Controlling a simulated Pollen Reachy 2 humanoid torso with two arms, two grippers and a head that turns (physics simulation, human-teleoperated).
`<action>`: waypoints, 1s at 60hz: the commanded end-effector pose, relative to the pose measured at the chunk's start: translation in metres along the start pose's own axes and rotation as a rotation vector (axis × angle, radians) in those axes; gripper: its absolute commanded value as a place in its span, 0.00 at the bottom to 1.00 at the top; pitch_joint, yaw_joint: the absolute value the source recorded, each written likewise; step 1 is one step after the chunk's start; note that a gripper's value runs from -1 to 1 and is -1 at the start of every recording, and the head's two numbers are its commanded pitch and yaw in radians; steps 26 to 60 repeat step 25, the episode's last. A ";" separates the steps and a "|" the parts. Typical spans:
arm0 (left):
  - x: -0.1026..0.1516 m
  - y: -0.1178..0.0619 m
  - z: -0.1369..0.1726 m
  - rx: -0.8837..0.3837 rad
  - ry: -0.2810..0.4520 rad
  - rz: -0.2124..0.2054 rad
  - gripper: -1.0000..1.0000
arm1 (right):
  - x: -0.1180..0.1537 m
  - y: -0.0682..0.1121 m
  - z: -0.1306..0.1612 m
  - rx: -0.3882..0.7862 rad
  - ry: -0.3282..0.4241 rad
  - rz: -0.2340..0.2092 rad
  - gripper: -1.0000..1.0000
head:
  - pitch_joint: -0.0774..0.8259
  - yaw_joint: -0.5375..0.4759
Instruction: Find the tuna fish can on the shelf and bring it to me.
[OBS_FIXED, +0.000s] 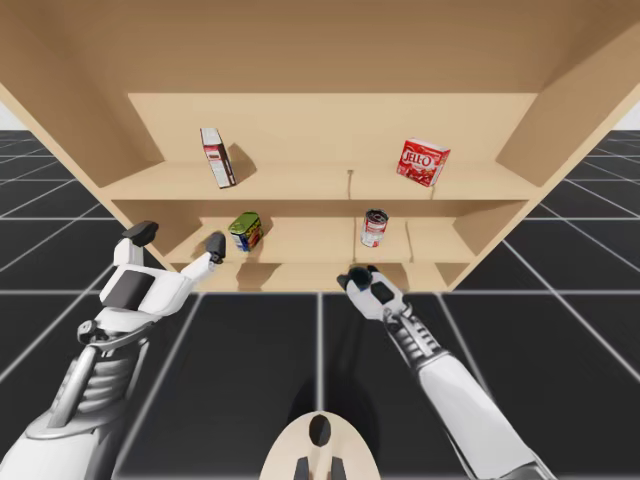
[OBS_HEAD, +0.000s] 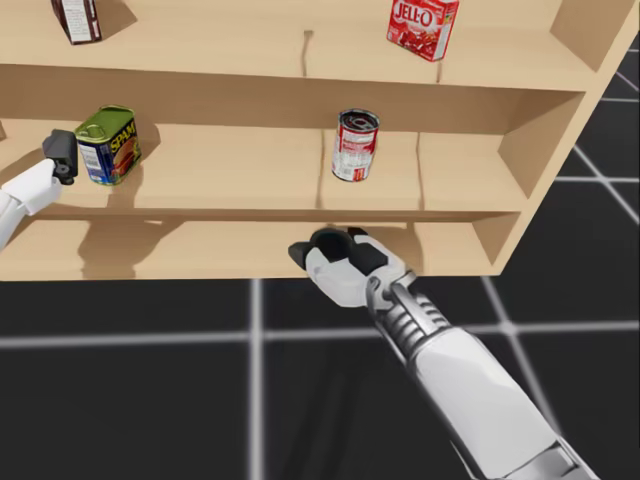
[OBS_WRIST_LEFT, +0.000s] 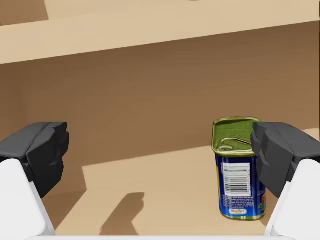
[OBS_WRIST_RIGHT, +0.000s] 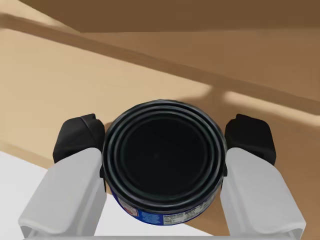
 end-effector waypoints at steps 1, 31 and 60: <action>0.000 0.000 0.000 0.000 -0.002 0.001 0.00 | 0.021 0.031 0.009 0.031 -0.136 -0.028 1.00 | 0.76 0.39; 0.001 -0.001 0.000 -0.003 -0.004 0.000 0.00 | 0.010 0.046 0.074 0.047 -0.205 0.020 1.00 | 0.76 0.40; 0.001 -0.001 0.000 -0.003 -0.004 0.000 0.00 | 0.010 0.046 0.074 0.047 -0.205 0.020 1.00 | 0.76 0.40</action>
